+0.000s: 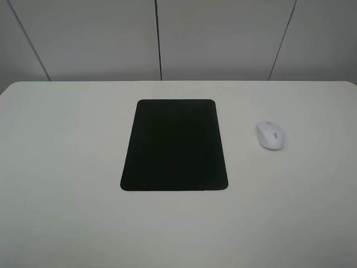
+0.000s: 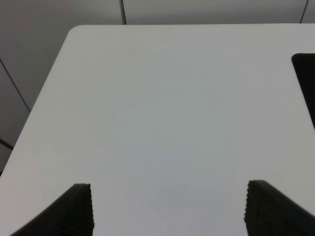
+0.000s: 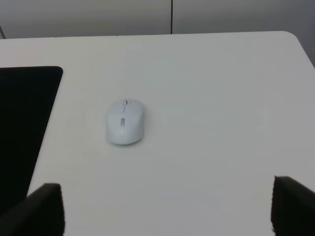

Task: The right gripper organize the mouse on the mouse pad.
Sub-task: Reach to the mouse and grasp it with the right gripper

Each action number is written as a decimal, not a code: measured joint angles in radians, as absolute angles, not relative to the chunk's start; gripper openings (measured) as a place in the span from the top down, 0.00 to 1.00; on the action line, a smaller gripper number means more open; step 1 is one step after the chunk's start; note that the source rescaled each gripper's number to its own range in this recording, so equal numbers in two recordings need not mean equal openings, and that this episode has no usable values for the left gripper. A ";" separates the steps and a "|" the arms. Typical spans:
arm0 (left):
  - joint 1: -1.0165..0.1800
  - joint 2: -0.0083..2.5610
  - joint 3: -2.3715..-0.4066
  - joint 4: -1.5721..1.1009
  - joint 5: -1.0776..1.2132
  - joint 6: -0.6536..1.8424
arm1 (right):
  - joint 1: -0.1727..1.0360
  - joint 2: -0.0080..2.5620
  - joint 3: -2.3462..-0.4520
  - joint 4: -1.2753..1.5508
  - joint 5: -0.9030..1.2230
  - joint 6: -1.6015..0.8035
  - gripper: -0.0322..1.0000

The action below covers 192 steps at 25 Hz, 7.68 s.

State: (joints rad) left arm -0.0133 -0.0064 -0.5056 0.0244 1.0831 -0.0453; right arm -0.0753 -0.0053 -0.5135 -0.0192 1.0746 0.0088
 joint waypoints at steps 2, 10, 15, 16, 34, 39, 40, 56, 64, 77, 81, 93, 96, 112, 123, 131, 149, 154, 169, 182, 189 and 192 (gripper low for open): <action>-0.013 -0.006 -0.506 0.024 1.083 -0.045 | -0.075 -0.005 -0.513 -0.019 1.075 0.009 0.00; -0.013 -0.006 -0.506 0.024 1.083 -0.045 | -0.075 -0.005 -0.513 -0.019 1.075 0.009 0.00; -0.013 -0.006 -0.506 0.024 1.083 -0.045 | -0.075 -0.005 -0.513 -0.019 1.075 0.009 0.00; -0.013 -0.006 -0.506 0.024 1.083 -0.045 | -0.075 -0.005 -0.513 -0.019 1.075 0.009 0.00; -0.013 -0.006 -0.506 0.024 1.083 -0.045 | -0.075 -0.005 -0.513 -0.019 1.075 0.009 0.00; -0.013 -0.006 -0.506 0.024 1.083 -0.045 | -0.075 -0.005 -0.513 -0.019 1.075 0.009 0.00; -0.013 -0.006 -0.506 0.024 1.083 -0.045 | -0.075 -0.005 -0.513 -0.019 1.075 0.009 0.00; -0.013 -0.006 -0.506 0.024 1.083 -0.045 | -0.075 -0.005 -0.513 -0.019 1.075 0.009 0.00; -0.013 -0.006 -0.506 0.024 1.083 -0.045 | -0.075 -0.005 -0.513 -0.019 1.075 0.009 0.00; -0.013 -0.006 -0.506 0.024 1.083 -0.045 | -0.075 -0.002 -0.513 -0.027 1.067 0.009 0.00; -0.013 -0.006 -0.506 0.024 1.083 -0.045 | -0.075 0.141 -0.562 -0.027 1.005 0.000 0.00; -0.013 -0.006 -0.506 0.024 1.083 -0.045 | 0.055 0.869 -0.760 -0.018 0.861 -0.027 0.00; -0.013 -0.006 -0.506 0.024 1.083 -0.045 | 0.104 1.133 -0.855 -0.020 0.847 -0.024 0.00; -0.013 -0.006 -0.506 0.024 1.083 -0.045 | 0.131 1.735 -1.191 -0.009 0.874 -0.085 0.00; -0.013 -0.006 -0.506 0.024 1.083 -0.045 | 0.078 1.906 -1.234 0.026 0.839 -0.050 0.00; -0.013 -0.006 -0.506 0.024 1.083 -0.045 | 0.076 1.973 -1.234 0.052 0.761 -0.043 0.00; -0.013 -0.006 -0.506 0.024 1.083 -0.045 | 0.088 2.078 -1.234 0.000 0.698 0.054 0.00; -0.013 -0.006 -0.506 0.024 1.083 -0.045 | 0.088 2.088 -1.234 0.000 0.695 0.054 0.00; -0.013 -0.006 -0.506 0.024 1.083 -0.045 | 0.088 2.099 -1.234 -0.009 0.684 0.054 0.00; -0.013 -0.006 -0.506 0.024 1.083 -0.045 | 0.088 2.099 -1.234 -0.009 0.683 0.054 0.00; -0.013 -0.006 -0.506 0.024 1.083 -0.045 | 0.088 2.101 -1.234 -0.009 0.683 0.054 0.00; -0.013 -0.006 -0.506 0.024 1.083 -0.045 | 0.089 2.109 -1.234 -0.016 0.683 0.054 0.00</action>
